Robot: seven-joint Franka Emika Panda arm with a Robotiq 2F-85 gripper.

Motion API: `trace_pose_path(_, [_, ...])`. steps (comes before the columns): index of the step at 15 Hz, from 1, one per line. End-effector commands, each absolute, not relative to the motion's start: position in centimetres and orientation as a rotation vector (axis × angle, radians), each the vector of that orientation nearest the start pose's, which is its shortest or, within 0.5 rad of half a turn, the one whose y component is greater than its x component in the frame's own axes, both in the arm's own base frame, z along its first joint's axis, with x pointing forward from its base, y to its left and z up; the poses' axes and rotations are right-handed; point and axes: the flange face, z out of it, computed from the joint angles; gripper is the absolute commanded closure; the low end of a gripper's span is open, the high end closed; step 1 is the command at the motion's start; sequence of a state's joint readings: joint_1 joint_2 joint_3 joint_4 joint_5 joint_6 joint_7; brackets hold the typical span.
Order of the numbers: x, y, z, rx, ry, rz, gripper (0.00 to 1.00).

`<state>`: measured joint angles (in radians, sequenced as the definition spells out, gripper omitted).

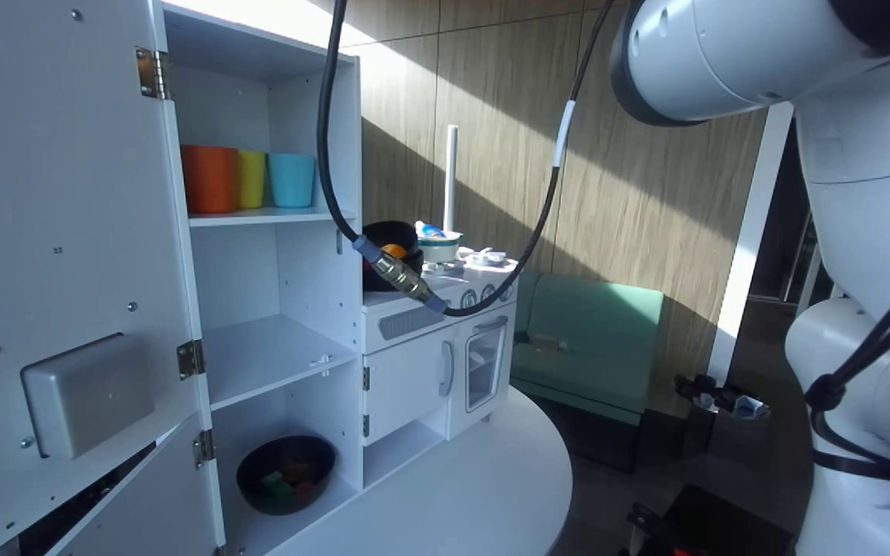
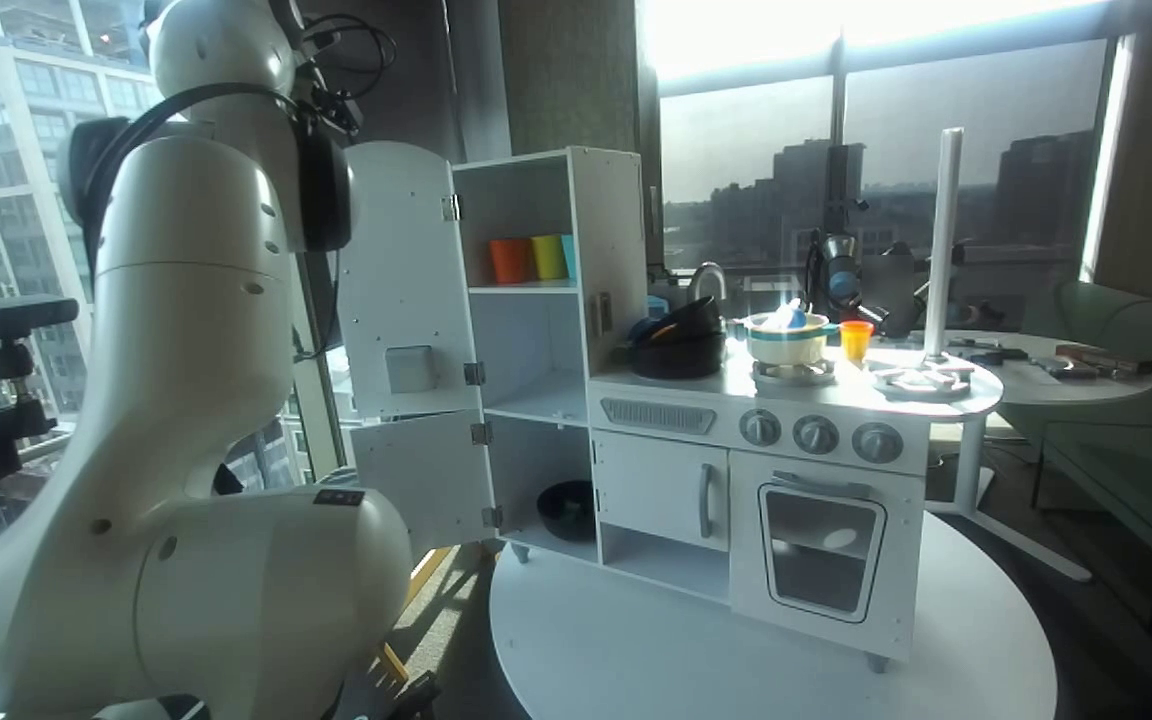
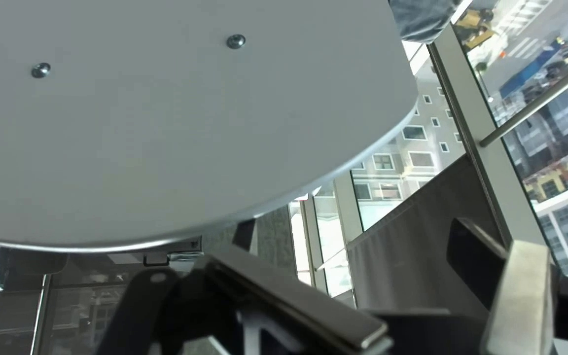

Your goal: Close the cupboard doors

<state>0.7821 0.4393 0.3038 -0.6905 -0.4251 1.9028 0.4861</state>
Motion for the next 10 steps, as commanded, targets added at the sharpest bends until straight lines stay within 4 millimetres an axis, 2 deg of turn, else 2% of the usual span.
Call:
trace_pose_path(1, [39.4, 51.2, 82.4, -2.566, -0.624, -1.031, 0.00])
trace_pose_path(6, [38.4, 50.2, 81.8, -2.674, -0.609, -0.885, 0.00])
trace_pose_path(10, [37.3, 48.3, 80.9, -2.890, -0.590, -0.774, 0.00])
